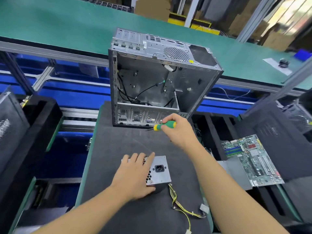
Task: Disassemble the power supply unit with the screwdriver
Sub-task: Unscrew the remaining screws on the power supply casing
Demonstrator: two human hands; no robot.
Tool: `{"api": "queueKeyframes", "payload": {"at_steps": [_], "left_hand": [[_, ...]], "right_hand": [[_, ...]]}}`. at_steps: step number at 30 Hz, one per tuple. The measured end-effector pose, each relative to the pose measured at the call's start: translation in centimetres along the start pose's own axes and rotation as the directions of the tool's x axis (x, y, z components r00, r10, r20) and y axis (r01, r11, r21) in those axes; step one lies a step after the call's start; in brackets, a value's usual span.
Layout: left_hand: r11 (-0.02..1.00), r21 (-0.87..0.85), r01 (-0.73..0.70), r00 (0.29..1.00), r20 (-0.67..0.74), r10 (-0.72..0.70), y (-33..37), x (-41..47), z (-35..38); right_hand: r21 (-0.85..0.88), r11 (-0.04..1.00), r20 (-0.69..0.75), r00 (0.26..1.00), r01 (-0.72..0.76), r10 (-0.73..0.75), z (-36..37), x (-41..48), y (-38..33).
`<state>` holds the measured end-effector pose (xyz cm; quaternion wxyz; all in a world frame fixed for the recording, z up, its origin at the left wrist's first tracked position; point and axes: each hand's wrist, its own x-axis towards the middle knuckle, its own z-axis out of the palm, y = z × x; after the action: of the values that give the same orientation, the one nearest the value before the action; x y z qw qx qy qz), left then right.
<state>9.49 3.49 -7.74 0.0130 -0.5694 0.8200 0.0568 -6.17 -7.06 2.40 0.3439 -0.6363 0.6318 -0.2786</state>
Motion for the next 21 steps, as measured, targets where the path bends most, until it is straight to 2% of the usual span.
{"api": "queueKeyframes", "payload": {"at_steps": [2,4,6,8,9,11,13,15,21], "left_hand": [[0.999,-0.003,0.049,0.999,-0.019,-0.049,0.2,0.2,0.5],[0.995,0.011,0.095,0.995,-0.006,-0.095,0.8,0.4,0.7],[0.988,0.012,0.153,0.988,0.028,-0.153,1.5,0.7,0.5],[0.970,-0.087,0.225,0.973,0.070,-0.220,2.0,1.2,-0.2],[0.960,-0.167,0.224,0.974,0.072,-0.215,2.1,1.6,-0.5],[0.929,-0.347,0.129,0.988,-0.036,-0.151,2.5,2.4,-0.9],[0.825,-0.565,0.019,0.972,-0.183,-0.147,2.8,2.7,-0.9],[0.718,-0.696,-0.015,0.959,-0.212,-0.185,3.0,2.8,-0.6],[0.715,-0.699,-0.018,0.957,-0.220,-0.191,2.7,3.2,-0.2]], "right_hand": [[0.032,0.998,-0.083,0.995,0.050,-0.048,-1.6,-0.7,0.1],[-0.022,0.991,-0.143,0.980,0.136,-0.137,-3.4,-1.3,-0.2],[-0.153,0.969,-0.120,0.970,0.193,-0.212,-4.8,-1.8,-0.6],[-0.266,0.935,-0.063,0.964,0.233,-0.258,-5.7,-2.2,-1.1],[-0.299,0.921,-0.030,0.962,0.250,-0.271,-5.9,-2.5,-1.3],[-0.285,0.918,0.038,0.960,0.276,-0.277,-6.1,-3.1,-1.6],[-0.212,0.934,0.074,0.958,0.288,-0.279,-6.1,-3.4,-1.5],[-0.173,0.938,0.100,0.953,0.301,-0.287,-5.9,-3.6,-0.8],[-0.152,0.932,0.168,0.938,0.328,-0.302,-5.2,-3.6,1.1]]}}
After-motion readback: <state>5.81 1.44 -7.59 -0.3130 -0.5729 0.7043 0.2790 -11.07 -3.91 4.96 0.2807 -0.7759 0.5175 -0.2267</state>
